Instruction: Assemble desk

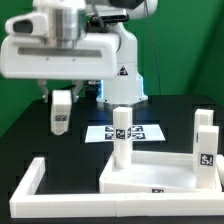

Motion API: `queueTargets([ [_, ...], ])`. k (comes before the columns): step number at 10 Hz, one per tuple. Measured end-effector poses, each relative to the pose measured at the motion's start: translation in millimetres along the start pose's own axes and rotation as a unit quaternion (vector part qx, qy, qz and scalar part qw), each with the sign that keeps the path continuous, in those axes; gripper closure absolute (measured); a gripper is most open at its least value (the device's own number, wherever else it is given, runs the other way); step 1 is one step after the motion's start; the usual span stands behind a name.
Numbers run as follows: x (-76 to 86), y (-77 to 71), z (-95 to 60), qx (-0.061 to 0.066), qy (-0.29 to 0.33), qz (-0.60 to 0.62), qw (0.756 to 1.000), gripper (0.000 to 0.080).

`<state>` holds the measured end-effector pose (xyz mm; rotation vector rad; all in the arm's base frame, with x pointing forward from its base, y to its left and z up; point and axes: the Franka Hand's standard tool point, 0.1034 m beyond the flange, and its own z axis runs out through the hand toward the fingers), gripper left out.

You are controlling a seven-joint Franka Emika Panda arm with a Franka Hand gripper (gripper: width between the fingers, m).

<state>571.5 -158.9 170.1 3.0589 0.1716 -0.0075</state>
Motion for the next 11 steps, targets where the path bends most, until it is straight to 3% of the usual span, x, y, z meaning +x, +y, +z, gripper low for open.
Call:
queueTargets([
  [1, 18.3, -5.4, -15.3, 0.006, 0.039, 0.012, 0.999, 0.0509],
  [2, 32.8, -11.8, -29.2, -0.005, 0.075, 0.019, 0.997, 0.0509],
  [3, 36.7, -18.8, -32.5, -0.008, 0.088, 0.013, 0.996, 0.0509],
  [5, 34.2, -6.1, -28.9, -0.032, 0.139, 0.008, 0.990, 0.0509],
  [7, 21.5, 3.2, -20.8, -0.075, 0.201, 0.005, 0.977, 0.0509],
  [8, 13.2, -14.1, -11.6, -0.069, 0.206, 0.015, 0.976, 0.0509],
  [9, 20.8, -35.6, -10.0, -0.051, 0.207, 0.033, 0.977, 0.0509],
  [10, 27.9, -50.8, -8.9, -0.044, 0.209, 0.035, 0.976, 0.0509],
  [11, 39.6, -70.7, -12.4, -0.028, 0.214, 0.057, 0.975, 0.0509],
])
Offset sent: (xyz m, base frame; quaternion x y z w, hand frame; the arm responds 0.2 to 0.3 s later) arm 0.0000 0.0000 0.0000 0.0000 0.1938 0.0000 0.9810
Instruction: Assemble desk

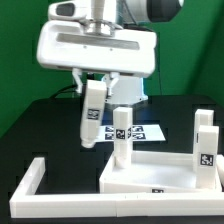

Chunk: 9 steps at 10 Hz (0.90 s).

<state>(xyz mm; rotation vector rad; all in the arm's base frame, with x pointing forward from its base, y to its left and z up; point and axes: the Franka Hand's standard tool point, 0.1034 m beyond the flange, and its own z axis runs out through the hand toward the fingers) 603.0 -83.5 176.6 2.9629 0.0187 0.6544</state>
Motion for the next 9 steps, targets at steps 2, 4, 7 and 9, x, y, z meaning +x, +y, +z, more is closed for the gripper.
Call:
queueTargets([
  [2, 23.4, -23.2, -5.7, 0.017, 0.004, 0.011, 1.000, 0.0509],
  [4, 19.0, -21.2, -3.5, 0.016, -0.001, 0.018, 1.000, 0.0509],
  [7, 3.8, -13.6, -19.1, 0.013, 0.029, 0.040, 0.999, 0.0509],
  [9, 5.2, -23.6, -19.1, 0.008, 0.053, 0.083, 0.995, 0.0509],
])
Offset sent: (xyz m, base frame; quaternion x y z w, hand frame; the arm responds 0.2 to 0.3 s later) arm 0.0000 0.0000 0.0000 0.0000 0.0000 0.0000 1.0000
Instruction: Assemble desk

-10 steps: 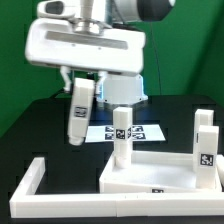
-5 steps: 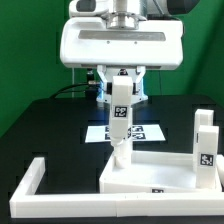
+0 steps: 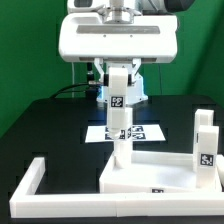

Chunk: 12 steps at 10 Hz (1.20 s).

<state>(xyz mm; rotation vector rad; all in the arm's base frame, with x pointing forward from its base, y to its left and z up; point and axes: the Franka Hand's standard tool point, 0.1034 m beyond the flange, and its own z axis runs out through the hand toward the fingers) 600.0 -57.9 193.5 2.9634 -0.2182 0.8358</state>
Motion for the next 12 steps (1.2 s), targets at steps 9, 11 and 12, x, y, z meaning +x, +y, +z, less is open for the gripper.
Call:
queueTargets([
  [9, -4.6, 20.8, 3.4, -0.010, 0.019, 0.005, 1.000, 0.0509],
  [11, -3.6, 33.9, 10.4, -0.022, 0.029, 0.011, 0.999, 0.0509],
  [12, -3.4, 31.2, 14.6, -0.022, 0.028, 0.010, 0.999, 0.0509],
])
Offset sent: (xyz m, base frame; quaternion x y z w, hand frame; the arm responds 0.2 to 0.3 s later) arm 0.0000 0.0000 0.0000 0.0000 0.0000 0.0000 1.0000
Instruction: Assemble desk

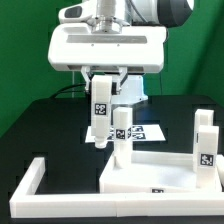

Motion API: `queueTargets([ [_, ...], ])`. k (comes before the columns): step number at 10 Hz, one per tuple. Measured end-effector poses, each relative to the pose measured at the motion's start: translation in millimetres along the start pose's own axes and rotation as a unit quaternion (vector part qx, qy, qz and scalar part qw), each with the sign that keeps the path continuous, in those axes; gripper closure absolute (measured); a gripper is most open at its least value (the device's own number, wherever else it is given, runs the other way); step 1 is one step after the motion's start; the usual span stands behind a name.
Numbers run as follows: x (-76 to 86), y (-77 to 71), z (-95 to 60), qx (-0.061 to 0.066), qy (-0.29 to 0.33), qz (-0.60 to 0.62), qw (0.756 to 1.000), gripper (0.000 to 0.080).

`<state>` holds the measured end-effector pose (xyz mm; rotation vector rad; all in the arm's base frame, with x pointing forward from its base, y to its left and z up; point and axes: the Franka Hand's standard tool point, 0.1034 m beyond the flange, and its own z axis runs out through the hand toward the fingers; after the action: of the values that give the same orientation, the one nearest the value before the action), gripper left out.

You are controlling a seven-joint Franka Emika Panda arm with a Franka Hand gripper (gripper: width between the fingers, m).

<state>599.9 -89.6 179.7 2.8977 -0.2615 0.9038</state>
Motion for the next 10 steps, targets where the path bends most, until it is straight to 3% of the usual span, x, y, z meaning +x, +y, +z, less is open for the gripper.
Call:
queueTargets([
  [4, -9.3, -11.0, 30.7, -0.005, -0.012, 0.003, 1.000, 0.0509],
  [6, -8.5, -16.6, 40.2, -0.004, -0.013, 0.008, 1.000, 0.0509],
  [10, -24.0, -22.4, 49.4, -0.004, -0.027, 0.002, 1.000, 0.0509],
])
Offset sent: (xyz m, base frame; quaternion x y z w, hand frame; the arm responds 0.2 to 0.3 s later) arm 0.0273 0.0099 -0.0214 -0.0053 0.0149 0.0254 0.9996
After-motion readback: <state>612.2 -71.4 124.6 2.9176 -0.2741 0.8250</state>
